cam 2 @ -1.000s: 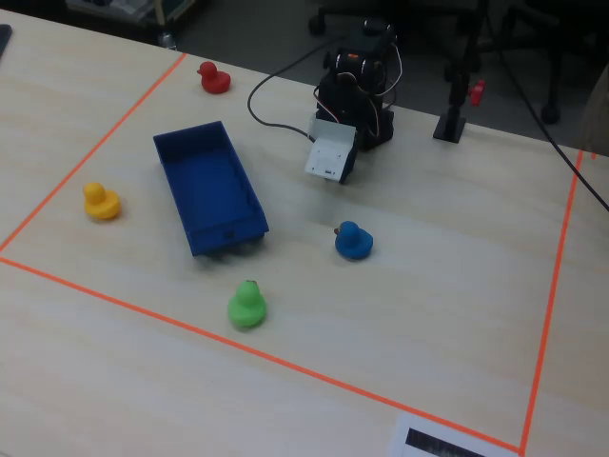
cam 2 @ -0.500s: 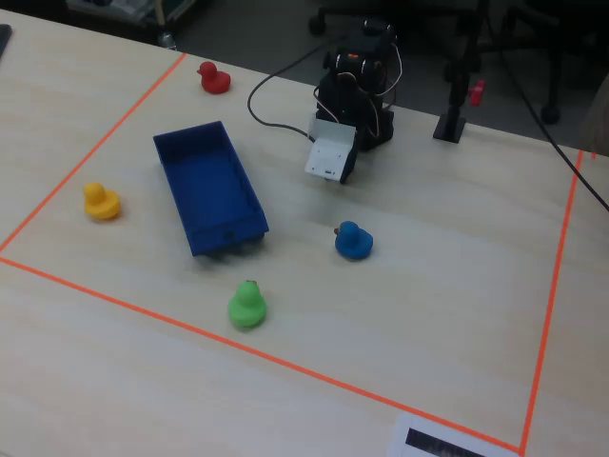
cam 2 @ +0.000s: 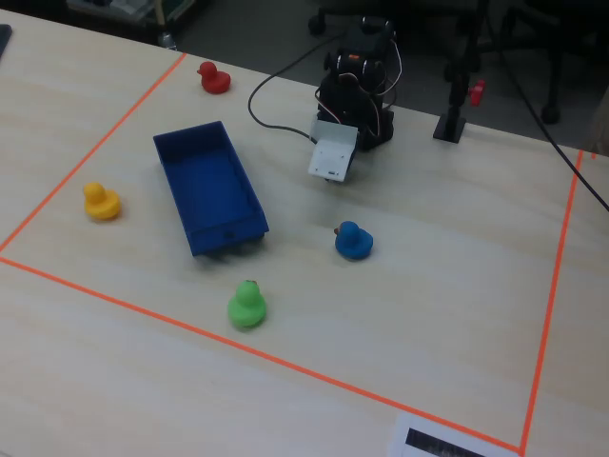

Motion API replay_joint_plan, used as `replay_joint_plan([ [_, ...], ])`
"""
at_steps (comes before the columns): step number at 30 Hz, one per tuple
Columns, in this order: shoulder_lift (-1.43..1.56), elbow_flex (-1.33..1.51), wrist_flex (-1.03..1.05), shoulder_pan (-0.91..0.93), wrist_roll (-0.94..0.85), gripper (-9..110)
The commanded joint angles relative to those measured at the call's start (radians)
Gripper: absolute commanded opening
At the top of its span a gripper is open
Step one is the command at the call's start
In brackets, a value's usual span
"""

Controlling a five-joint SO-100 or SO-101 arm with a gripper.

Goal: Grasp red duck and put it into box.

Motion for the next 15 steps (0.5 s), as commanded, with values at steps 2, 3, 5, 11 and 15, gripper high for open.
replay_joint_plan([
  [2, -0.25, -0.31, -0.095, 0.071, 0.014, 0],
  [3, -0.311, -0.388, -0.104, 0.083, 0.02, 0],
  [5, -0.439, -0.56, -0.106, 0.114, 0.04, 0],
  [11, -0.798, -1.127, -0.008, 0.261, 0.092, 0],
  [15, -0.983, -1.45, 0.032, 0.411, 0.137, 2],
])
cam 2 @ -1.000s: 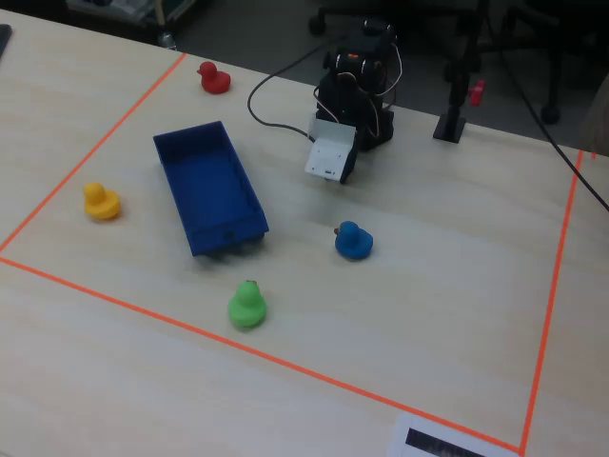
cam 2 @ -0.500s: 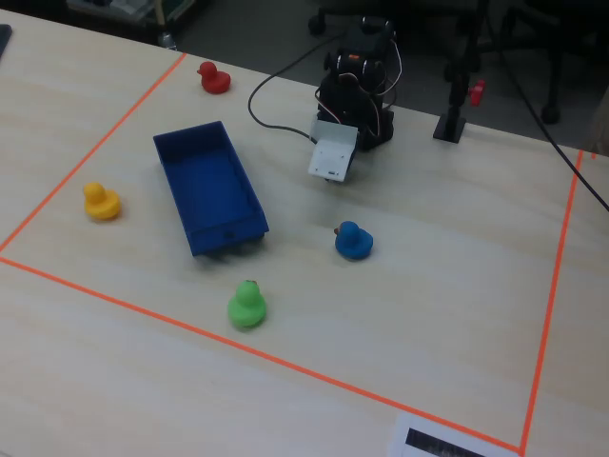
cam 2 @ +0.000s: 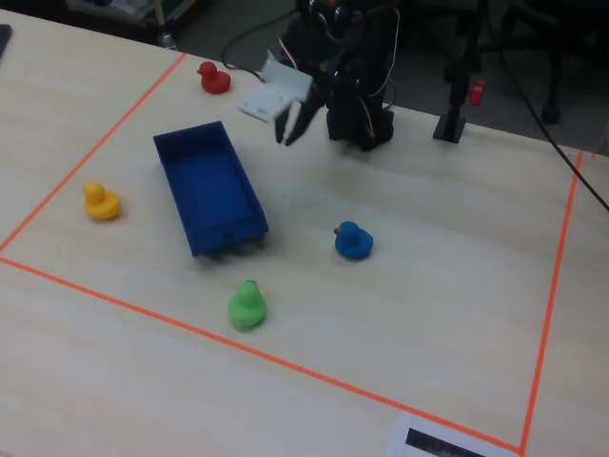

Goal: Grasp red duck and put it into box.

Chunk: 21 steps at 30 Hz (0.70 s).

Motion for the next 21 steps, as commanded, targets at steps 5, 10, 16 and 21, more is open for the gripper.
replay_joint_plan([
  [5, -0.284, -0.615, 0.0, 0.36, 0.035, 7],
  [10, -0.324, -0.658, -0.072, 0.623, 0.028, 10],
  [16, -0.316, -0.649, -0.103, 0.951, -0.015, 13],
  [21, -0.278, -0.534, -0.12, 1.178, -0.072, 20],
])
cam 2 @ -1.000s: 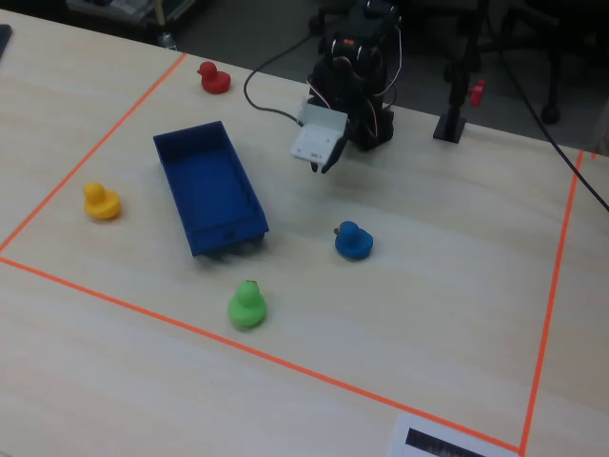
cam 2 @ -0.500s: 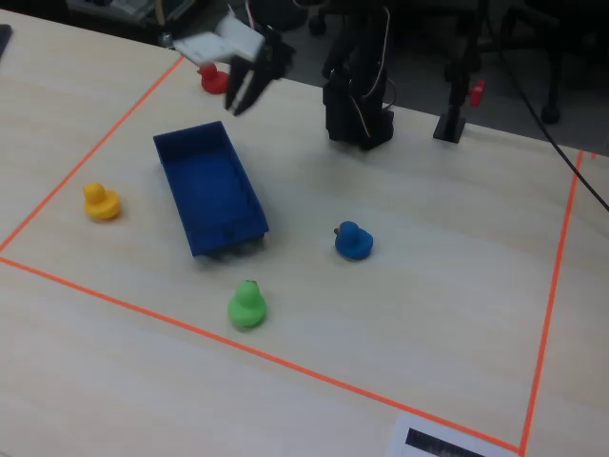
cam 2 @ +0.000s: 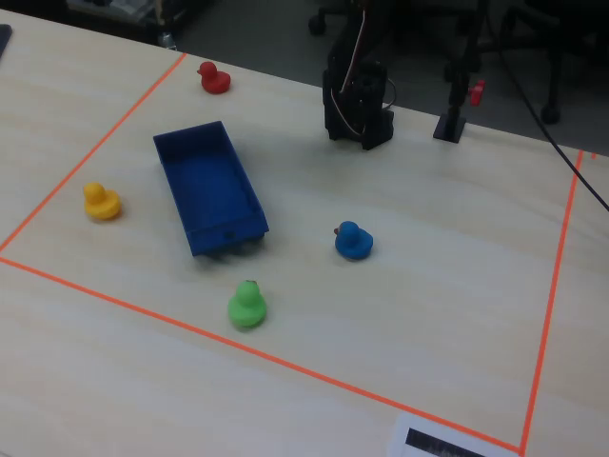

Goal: Grasp red duck and put it into box.

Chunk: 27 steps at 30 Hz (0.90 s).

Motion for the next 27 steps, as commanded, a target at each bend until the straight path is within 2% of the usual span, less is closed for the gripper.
replay_joint_plan([
  [1, 0.054, 0.084, -0.048, 0.198, -0.063, 23],
  [6, 0.049, 0.242, -0.143, 0.394, -0.152, 25],
  [10, 0.014, 0.357, -0.267, 0.474, -0.181, 26],
  [19, -0.224, 0.477, -0.563, 0.518, -0.259, 33],
  [27, -0.449, 0.457, -0.749, 0.526, -0.318, 36],
])
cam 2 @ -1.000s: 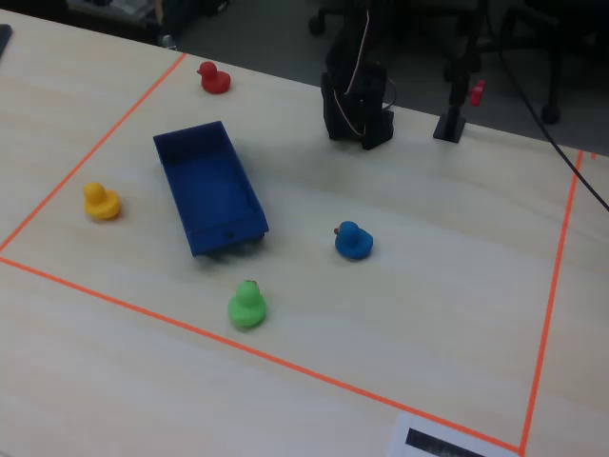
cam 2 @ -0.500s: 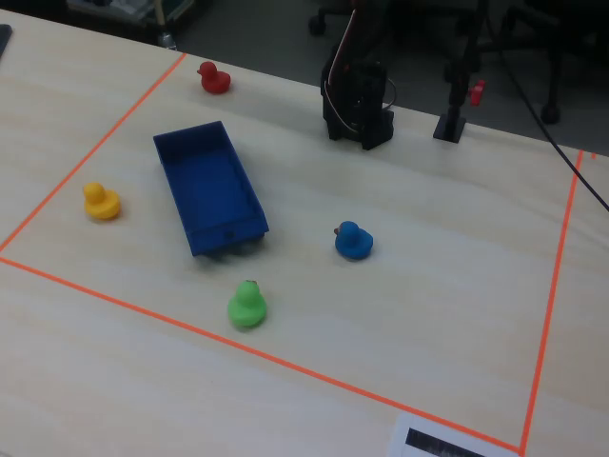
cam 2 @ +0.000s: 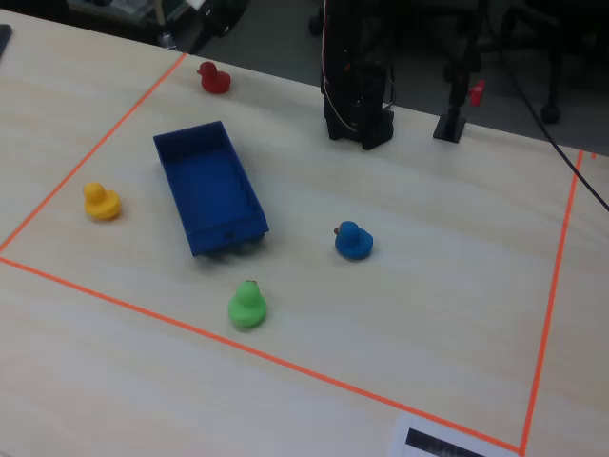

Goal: Grasp red duck and put it into box.

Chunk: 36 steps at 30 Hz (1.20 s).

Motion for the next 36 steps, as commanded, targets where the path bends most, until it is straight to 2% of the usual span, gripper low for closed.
replay_joint_plan([
  [1, -0.064, -0.028, -0.069, 0.018, -0.04, 36],
  [8, -0.147, -0.023, -0.094, 0.035, -0.121, 36],
  [15, -0.17, -0.029, -0.094, 0.023, -0.127, 35],
  [17, -0.17, -0.029, -0.089, 0.02, -0.129, 25],
  [20, -0.163, -0.028, -0.08, 0.012, -0.118, 2],
  [21, -0.16, -0.026, -0.075, 0.009, -0.11, 0],
  [36, -0.041, 0.06, -0.017, -0.028, -0.109, 0],
])
